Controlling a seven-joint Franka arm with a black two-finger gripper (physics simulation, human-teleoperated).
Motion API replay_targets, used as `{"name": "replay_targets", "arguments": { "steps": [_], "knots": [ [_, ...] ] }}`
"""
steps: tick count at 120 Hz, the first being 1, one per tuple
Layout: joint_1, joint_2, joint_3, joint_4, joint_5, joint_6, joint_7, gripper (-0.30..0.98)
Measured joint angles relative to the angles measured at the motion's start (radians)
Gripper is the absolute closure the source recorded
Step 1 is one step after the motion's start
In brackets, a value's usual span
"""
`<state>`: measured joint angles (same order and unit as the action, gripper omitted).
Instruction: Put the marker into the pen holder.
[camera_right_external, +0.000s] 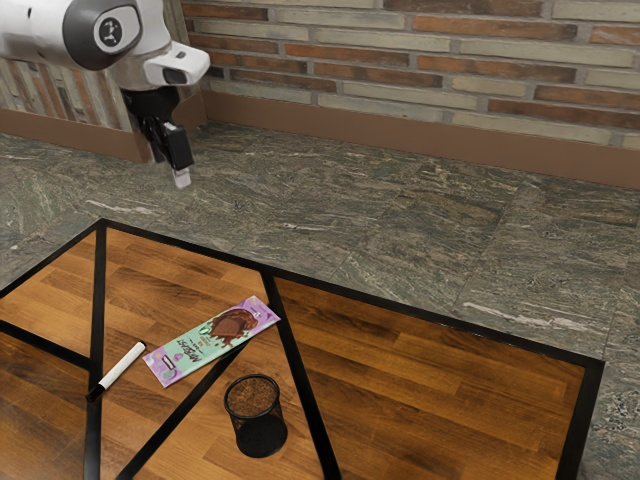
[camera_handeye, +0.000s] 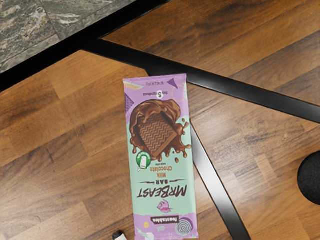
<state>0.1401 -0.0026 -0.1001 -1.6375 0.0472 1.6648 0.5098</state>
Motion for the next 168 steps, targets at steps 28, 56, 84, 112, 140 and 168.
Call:
{"name": "replay_targets", "arguments": {
  "steps": [28, 56, 84, 112, 140, 168],
  "knots": [
    [0.017, -0.010, -0.018, -0.009, 0.000, 0.016, 0.070, 0.00],
    [0.248, -0.142, -0.082, -0.378, -0.018, 0.029, 0.056, 0.00],
    [0.303, -0.266, -0.082, -0.808, 0.014, 0.275, -0.021, 0.00],
    [0.345, -0.279, -0.058, -0.992, 0.019, 0.547, -0.096, 0.28],
    [0.348, -0.168, -0.055, -1.005, 0.024, 0.736, -0.147, 0.43],
    [0.369, -0.087, -0.055, -0.989, 0.033, 0.825, -0.180, 0.47]
  ]
}}
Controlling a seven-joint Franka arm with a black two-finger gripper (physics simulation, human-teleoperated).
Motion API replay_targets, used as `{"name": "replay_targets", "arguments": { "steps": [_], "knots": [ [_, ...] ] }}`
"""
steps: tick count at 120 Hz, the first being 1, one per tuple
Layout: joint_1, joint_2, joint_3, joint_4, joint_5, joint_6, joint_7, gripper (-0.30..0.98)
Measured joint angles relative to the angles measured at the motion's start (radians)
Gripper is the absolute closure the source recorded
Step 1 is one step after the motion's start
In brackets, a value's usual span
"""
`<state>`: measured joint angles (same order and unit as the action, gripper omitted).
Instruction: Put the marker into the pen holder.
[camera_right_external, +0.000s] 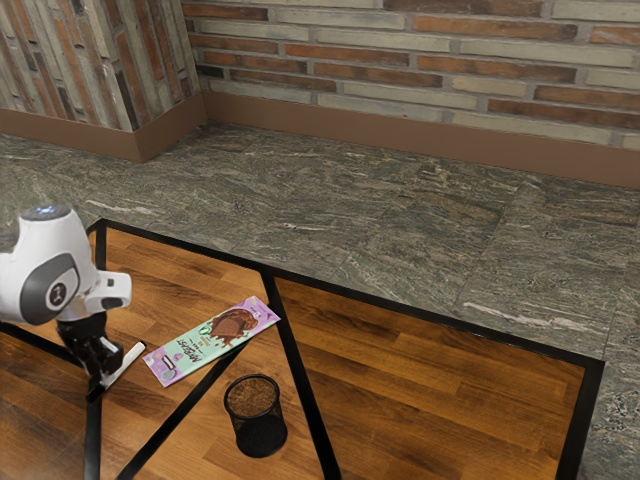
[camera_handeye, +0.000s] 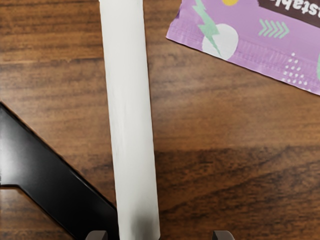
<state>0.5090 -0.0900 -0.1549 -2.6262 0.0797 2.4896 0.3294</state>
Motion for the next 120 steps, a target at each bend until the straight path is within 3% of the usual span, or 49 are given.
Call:
{"name": "replay_targets", "arguments": {
  "steps": [71, 94, 120],
  "knots": [
    [0.009, 0.113, 0.000, 0.048, 0.026, 0.045, -0.044, 0.49],
    [0.018, 0.114, 0.001, 0.049, 0.028, 0.047, -0.050, 0.67],
    [0.018, 0.081, 0.004, 0.048, 0.041, 0.044, -0.068, 0.77]
  ]
}}
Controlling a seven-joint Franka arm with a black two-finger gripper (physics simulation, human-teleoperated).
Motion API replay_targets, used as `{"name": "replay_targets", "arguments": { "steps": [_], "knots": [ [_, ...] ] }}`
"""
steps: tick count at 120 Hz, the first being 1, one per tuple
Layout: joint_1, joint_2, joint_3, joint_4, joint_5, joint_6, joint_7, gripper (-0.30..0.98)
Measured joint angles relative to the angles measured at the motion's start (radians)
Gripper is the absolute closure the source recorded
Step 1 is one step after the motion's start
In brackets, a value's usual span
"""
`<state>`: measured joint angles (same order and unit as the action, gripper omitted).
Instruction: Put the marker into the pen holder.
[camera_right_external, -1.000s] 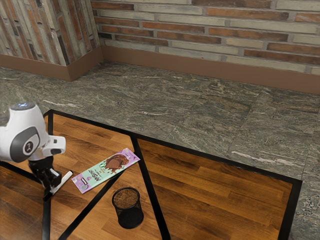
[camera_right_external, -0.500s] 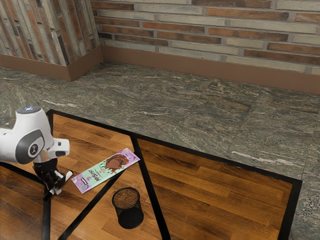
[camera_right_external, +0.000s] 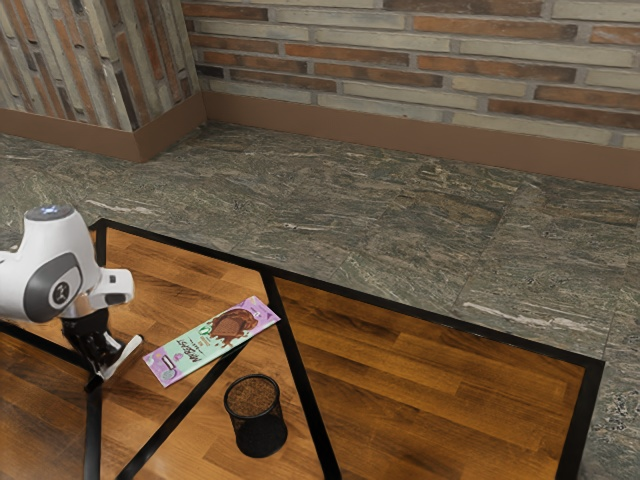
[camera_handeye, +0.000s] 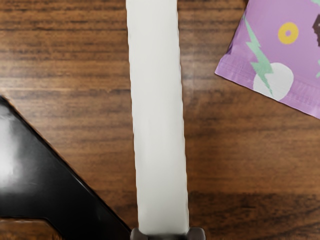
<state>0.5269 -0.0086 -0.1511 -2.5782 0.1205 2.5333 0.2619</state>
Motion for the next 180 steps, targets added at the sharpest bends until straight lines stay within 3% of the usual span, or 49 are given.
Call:
{"name": "replay_targets", "arguments": {
  "steps": [13, 22, 54, 79, 93, 131, 180],
  "knots": [
    [-0.005, -0.158, -0.011, 0.020, 0.004, -0.083, -0.015, 0.79],
    [-0.047, -0.197, -0.017, 0.104, 0.002, -0.203, -0.028, 0.79],
    [-0.314, -0.139, -0.024, 0.394, 0.008, -0.761, -0.140, 0.79],
    [-0.404, -0.072, -0.147, 0.534, 0.024, -1.038, -0.255, 0.79],
    [-0.422, -0.060, -0.200, 0.561, 0.023, -1.110, -0.310, 0.79],
    [-0.548, 0.044, -0.234, 0.640, -0.007, -1.184, -0.424, 0.79],
    [-0.564, 0.136, -0.248, 0.670, -0.038, -1.202, -0.512, 0.79]
  ]
}}
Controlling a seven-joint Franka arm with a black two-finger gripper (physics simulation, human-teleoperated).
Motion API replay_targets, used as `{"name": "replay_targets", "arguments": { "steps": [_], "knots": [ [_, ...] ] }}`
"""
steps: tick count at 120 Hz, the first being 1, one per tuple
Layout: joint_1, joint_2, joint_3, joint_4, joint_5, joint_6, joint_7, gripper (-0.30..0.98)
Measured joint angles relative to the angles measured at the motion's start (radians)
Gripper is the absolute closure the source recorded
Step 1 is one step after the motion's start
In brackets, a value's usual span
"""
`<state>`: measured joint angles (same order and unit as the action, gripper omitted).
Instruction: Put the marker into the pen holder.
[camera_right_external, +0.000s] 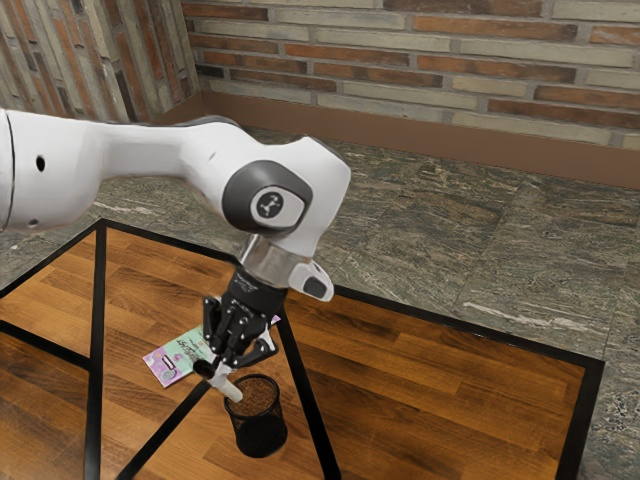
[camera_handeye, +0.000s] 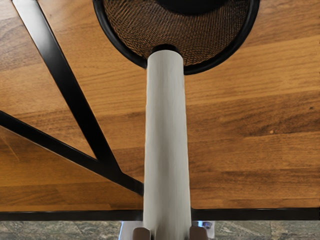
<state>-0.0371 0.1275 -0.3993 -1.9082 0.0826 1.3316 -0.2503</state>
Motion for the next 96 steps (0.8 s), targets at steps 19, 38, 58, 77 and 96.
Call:
{"name": "replay_targets", "arguments": {
  "steps": [19, 38, 58, 77, 96],
  "knots": [
    [-0.012, 0.103, 0.001, 0.045, 0.007, -0.001, -0.027, 0.79],
    [-0.017, 0.226, 0.002, 0.104, 0.023, -0.001, -0.050, 0.66],
    [-0.013, 0.133, 0.069, 0.158, 0.019, -0.002, -0.054, 0.32],
    [0.028, -0.044, 0.191, 0.327, 0.050, 0.000, 0.087, 0.15],
    [0.076, -0.076, 0.202, 0.401, 0.062, 0.005, 0.239, 0.07]
  ]
}}
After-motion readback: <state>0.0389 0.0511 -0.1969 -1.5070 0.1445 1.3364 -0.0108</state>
